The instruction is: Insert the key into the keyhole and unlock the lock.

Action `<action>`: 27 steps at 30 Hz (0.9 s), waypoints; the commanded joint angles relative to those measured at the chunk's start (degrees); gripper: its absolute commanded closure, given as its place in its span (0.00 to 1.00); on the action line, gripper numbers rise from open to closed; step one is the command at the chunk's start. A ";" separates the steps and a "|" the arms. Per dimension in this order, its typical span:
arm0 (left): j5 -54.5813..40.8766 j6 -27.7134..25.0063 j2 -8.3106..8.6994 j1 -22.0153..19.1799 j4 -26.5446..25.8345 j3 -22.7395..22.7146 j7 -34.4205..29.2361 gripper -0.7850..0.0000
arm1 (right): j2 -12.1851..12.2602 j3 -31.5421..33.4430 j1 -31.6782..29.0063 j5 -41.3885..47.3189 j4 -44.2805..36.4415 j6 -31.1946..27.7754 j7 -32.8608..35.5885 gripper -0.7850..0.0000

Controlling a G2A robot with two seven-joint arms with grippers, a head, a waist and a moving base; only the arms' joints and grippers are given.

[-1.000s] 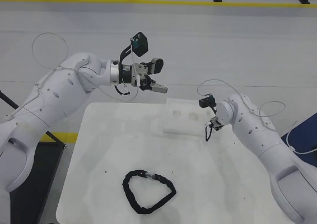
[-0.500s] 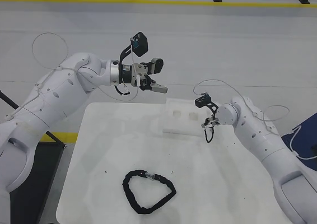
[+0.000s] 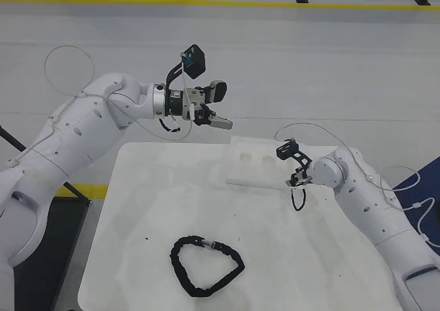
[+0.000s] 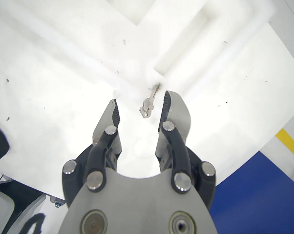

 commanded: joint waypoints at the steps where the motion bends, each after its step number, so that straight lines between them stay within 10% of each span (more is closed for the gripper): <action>1: -0.03 0.00 0.00 0.00 0.00 0.00 -0.04 0.00 | 0.35 0.72 -0.95 -0.24 -1.07 0.17 0.12 0.56; 27: -0.03 0.00 0.00 0.00 0.00 0.00 -0.04 0.00 | -0.71 0.79 -0.36 -0.19 5.42 1.04 -6.39 0.79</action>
